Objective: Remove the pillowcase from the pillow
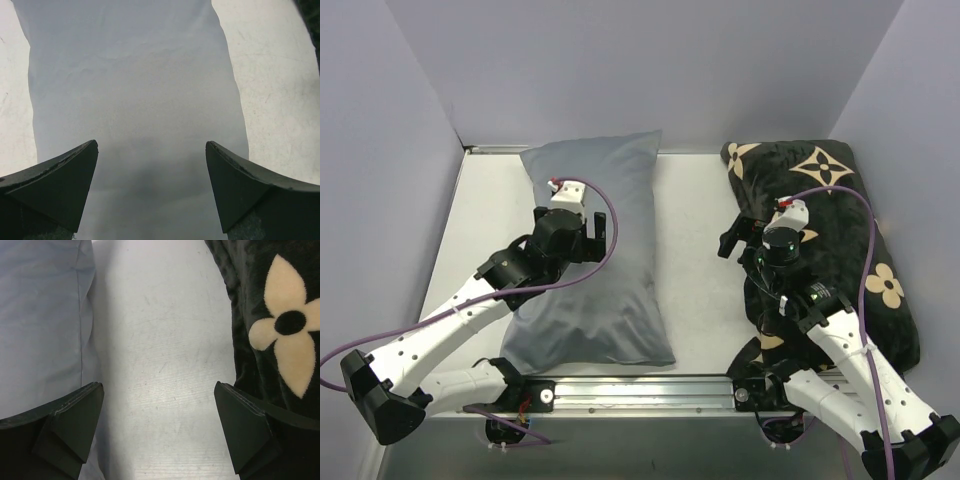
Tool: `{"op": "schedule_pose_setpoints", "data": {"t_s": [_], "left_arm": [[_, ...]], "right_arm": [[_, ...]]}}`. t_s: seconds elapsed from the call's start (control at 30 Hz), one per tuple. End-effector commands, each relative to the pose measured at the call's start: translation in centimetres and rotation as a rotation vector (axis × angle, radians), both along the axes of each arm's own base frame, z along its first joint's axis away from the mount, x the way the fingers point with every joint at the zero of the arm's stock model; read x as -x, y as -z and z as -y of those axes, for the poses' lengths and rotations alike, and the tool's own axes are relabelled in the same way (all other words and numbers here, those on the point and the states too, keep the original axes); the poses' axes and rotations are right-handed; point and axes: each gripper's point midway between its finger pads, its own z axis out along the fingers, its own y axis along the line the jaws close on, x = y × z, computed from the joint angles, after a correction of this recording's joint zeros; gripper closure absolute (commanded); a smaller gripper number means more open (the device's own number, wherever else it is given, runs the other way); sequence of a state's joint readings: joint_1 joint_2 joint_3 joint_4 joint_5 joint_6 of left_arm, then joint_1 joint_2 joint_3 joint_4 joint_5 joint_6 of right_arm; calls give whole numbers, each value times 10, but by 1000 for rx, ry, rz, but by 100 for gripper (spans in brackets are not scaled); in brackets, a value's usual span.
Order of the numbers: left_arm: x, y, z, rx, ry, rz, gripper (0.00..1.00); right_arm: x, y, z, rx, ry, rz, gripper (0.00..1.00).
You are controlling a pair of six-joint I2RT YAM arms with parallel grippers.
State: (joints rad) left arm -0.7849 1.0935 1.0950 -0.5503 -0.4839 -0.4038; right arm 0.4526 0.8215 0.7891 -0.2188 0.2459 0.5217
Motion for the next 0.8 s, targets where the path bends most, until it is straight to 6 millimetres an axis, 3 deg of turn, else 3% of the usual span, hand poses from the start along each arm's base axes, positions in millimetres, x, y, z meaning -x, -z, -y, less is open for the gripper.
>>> {"op": "schedule_pose_setpoints", "data": {"t_s": [0.0,0.23,0.3,0.33,0.37,0.4,0.43,0.5,0.53,0.57,0.6,0.63,0.7,0.73,0.77], "left_arm": [[-3,-22,-3,41,-16,38,3],[-9,-32,-6,45,-41,54,3],[-18,-31,-6,35,-52,43,3],[-29,-29,-15,37,-83,28,3],[-42,-31,-13,46,-90,12,3],[-48,-29,-7,82,-54,-22,3],[-67,-24,-16,90,-89,-44,3],[-83,-36,-5,122,-15,-35,2],[-99,-27,-8,111,-18,-56,3],[-110,-38,-11,114,-25,-36,3],[-117,-36,-13,123,-30,-49,2],[-128,-26,-12,131,-25,-76,3],[-147,-27,-17,157,-18,-77,3],[-158,-10,-13,156,3,-126,3],[-164,-5,-10,159,23,-144,3]], "right_arm": [[3,-3,1,15,-13,9,0],[3,1,-9,17,-70,-16,0],[9,1,-29,19,-180,-18,0],[10,0,-35,30,-207,-13,0],[16,-2,-55,45,-275,-9,0],[17,-3,-61,64,-289,-7,0],[20,-7,-71,59,-320,-5,0],[29,0,-97,61,-403,-36,0],[32,1,-107,57,-429,-41,0],[34,1,-118,61,-459,-50,0],[46,1,-137,71,-520,-48,0],[50,2,-146,90,-545,-48,0],[66,5,-174,120,-630,-56,0],[71,6,-183,129,-656,-58,0],[75,15,-192,149,-682,-81,0]]}}
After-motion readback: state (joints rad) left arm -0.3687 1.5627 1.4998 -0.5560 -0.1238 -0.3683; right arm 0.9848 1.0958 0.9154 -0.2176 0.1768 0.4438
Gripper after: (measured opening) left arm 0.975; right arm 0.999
